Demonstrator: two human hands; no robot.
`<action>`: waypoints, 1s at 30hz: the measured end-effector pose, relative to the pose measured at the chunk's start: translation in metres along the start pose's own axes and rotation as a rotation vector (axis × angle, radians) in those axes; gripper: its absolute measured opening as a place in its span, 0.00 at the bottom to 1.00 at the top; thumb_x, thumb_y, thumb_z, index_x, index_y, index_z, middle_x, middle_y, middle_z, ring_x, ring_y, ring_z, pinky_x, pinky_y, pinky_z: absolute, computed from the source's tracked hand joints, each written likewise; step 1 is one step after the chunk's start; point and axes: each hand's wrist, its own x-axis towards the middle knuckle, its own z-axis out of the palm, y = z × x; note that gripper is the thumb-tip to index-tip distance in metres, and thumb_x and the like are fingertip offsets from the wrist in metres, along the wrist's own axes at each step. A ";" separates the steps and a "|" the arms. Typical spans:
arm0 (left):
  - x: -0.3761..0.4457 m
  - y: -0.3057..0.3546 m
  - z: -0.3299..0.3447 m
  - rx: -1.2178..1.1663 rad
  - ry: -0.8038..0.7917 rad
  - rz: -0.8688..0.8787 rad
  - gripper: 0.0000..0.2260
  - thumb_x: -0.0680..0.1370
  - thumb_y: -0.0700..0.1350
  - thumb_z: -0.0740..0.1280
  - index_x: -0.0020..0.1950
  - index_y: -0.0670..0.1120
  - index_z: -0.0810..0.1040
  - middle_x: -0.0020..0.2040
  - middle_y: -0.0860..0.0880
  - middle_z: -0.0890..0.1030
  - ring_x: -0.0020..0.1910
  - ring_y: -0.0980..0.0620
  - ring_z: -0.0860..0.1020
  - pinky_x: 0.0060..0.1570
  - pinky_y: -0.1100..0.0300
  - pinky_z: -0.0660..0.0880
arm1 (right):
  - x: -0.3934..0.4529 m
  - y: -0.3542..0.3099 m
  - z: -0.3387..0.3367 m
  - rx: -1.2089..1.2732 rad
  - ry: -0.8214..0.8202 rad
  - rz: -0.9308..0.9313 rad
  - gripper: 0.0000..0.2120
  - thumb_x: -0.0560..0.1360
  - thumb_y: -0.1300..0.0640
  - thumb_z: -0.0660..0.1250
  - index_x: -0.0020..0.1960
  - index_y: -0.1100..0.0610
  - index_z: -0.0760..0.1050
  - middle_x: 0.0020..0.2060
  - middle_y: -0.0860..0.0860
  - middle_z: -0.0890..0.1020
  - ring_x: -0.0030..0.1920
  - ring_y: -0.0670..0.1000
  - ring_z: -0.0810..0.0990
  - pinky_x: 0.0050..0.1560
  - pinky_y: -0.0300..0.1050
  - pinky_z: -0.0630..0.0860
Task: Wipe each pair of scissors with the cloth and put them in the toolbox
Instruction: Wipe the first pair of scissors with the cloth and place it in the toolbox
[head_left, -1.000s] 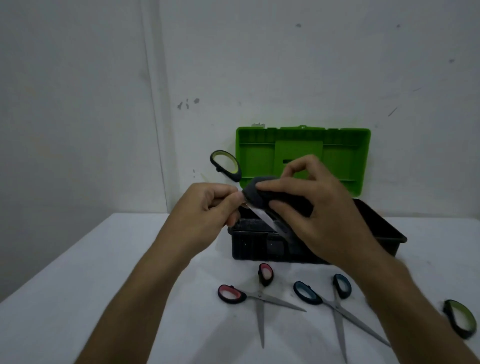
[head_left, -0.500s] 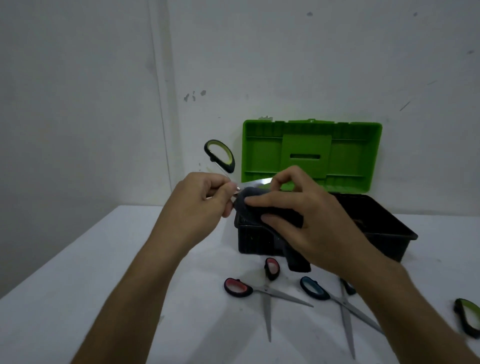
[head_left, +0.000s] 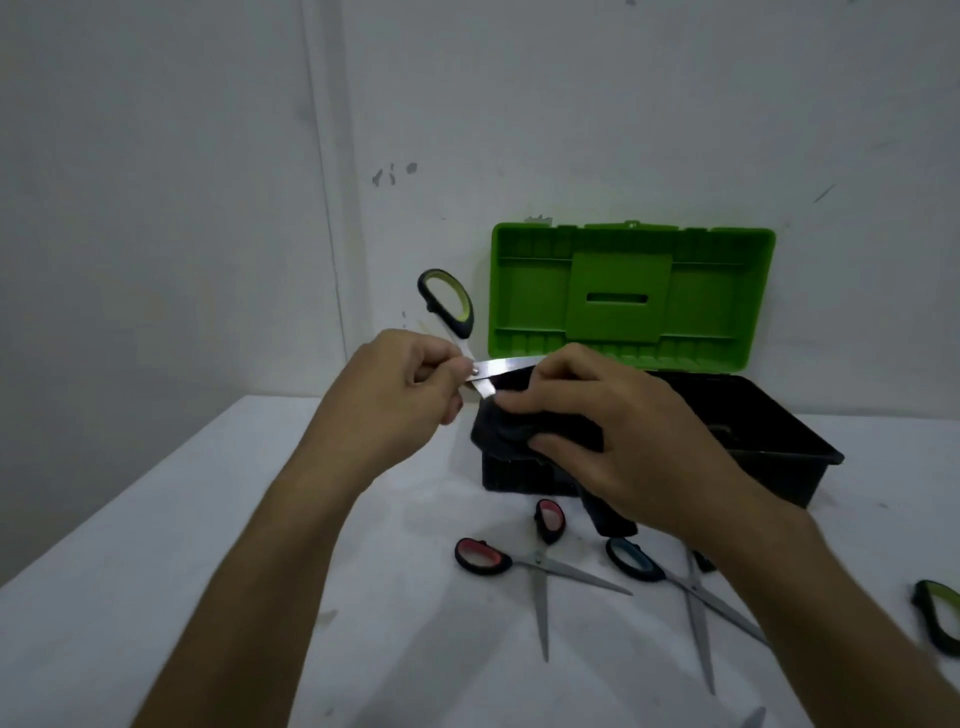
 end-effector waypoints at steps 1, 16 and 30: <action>0.000 -0.003 -0.002 -0.005 0.010 -0.014 0.16 0.81 0.46 0.63 0.34 0.50 0.79 0.23 0.55 0.74 0.18 0.59 0.65 0.26 0.65 0.62 | 0.000 0.002 -0.002 -0.008 -0.053 0.008 0.18 0.75 0.52 0.70 0.63 0.38 0.77 0.53 0.37 0.73 0.50 0.45 0.77 0.47 0.51 0.78; 0.004 -0.007 -0.001 0.005 0.041 0.007 0.13 0.81 0.46 0.63 0.38 0.51 0.81 0.24 0.54 0.75 0.19 0.60 0.66 0.24 0.69 0.62 | -0.001 0.006 0.002 0.057 -0.149 -0.005 0.15 0.77 0.52 0.69 0.61 0.38 0.79 0.51 0.38 0.69 0.47 0.45 0.76 0.45 0.52 0.77; 0.005 -0.015 -0.014 -0.094 0.103 0.028 0.12 0.81 0.46 0.62 0.40 0.52 0.82 0.24 0.55 0.75 0.22 0.58 0.65 0.28 0.64 0.63 | -0.002 0.008 -0.011 0.139 -0.234 0.028 0.15 0.76 0.52 0.70 0.60 0.37 0.79 0.50 0.37 0.71 0.52 0.40 0.74 0.53 0.44 0.75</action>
